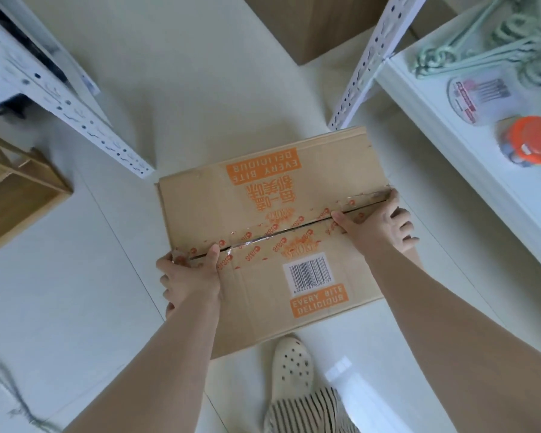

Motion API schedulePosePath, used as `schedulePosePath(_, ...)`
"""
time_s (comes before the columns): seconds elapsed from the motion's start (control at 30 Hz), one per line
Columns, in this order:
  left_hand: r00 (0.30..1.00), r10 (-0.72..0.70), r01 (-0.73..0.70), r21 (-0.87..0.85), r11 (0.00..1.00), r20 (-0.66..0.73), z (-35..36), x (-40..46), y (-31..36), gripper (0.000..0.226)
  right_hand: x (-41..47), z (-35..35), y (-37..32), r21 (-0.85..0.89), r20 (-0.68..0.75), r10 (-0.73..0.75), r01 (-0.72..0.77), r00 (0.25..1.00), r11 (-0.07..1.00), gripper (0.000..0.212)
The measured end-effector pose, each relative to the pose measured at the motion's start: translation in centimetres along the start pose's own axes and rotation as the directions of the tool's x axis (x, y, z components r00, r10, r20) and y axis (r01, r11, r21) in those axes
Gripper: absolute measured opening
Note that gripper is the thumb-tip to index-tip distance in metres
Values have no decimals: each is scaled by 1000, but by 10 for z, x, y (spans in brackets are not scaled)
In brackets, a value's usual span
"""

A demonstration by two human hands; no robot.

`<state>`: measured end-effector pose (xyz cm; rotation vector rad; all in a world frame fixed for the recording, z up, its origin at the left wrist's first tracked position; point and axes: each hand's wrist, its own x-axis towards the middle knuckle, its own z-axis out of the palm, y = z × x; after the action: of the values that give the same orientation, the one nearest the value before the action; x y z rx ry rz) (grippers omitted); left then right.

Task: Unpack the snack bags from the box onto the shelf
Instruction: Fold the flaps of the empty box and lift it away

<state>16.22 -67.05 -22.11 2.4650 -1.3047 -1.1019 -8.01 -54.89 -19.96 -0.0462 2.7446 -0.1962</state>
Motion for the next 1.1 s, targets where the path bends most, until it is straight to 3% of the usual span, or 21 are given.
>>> schedulePosePath(0.3, 992, -119, 113, -144, 983, -31, 12, 60, 88, 82, 66, 2, -131, -70, -14, -137, 136, 990, 988, 128)
schedulePosePath(0.5, 984, -176, 175, -140, 974, 7, 25, 78, 127, 81, 98, -6, -180, -109, -15, -197, 195, 980, 975, 126)
schedulePosePath(0.7, 983, -183, 177, -323, 930, 14, 35, 82, 151, 77, 101, -8, -210, -38, -101, -230, 227, 968, 973, 119)
schedulePosePath(0.77, 982, -162, 189, -403, 895, 101, 38, 84, 155, 78, 82, -7, -209, 48, -184, -142, 153, 973, 987, 119)
schedulePosePath(0.8, 974, -154, 205, -365, 908, 165, 36, 87, 155, 82, 67, -5, -206, 103, -204, -60, 82, 977, 991, 122)
schedulePosePath(0.87, 969, -146, 174, -133, 976, 200, 18, 92, 158, 102, 29, 3, -196, 261, -178, 167, -117, 970, 958, 128)
schedulePosePath(0.9, 983, -74, 73, 14, 997, 170, 6, 95, 162, 114, 8, 10, -191, 344, -127, 297, -239, 946, 908, 131)
schedulePosePath(0.93, 981, 102, -131, 181, 975, 162, -8, 100, 168, 123, -15, 19, -188, 411, -44, 414, -361, 909, 837, 133)
schedulePosePath(0.97, 914, 345, -400, 340, 851, 212, -20, 106, 173, 129, -36, 29, -188, 455, 59, 496, -465, 866, 759, 133)
schedulePosePath(1.0, 761, 571, -646, 433, 628, 307, -29, 115, 180, 131, -55, 39, -191, 494, 158, 534, -535, 831, 686, 133)
schedulePosePath(1.03, 574, 706, -801, 464, 377, 416, -33, 130, 186, 130, -69, 49, -195, 546, 231, 533, -561, 814, 622, 130)
schedulePosePath(1.07, 404, 751, -876, 457, 153, 522, -32, 140, 198, 128, -77, 56, -200, 608, 266, 513, -555, 816, 568, 127)
schedulePosePath(1.1, 288, 728, -895, 446, -28, 623, -29, 152, 208, 126, -79, 60, -203, 662, 270, 497, -533, 825, 526, 123)
